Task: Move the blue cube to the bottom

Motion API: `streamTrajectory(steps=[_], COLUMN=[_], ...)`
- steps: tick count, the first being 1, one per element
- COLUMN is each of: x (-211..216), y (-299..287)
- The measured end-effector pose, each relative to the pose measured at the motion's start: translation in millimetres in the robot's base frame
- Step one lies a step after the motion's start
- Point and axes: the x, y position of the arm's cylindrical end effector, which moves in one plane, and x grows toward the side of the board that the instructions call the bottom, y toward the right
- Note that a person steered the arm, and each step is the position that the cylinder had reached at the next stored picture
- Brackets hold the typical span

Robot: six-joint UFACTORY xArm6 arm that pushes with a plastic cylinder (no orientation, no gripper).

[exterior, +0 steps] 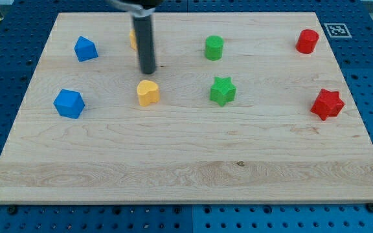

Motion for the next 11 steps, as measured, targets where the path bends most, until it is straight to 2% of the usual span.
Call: streamTrajectory(steps=[1, 2, 3, 6, 8, 10, 11], x=[12.6, 26.6, 57.1, 64.8, 90.7, 91.7, 106.5], y=[-66.6, -95.9, -96.5, -99.1, -99.1, -101.7, -107.5])
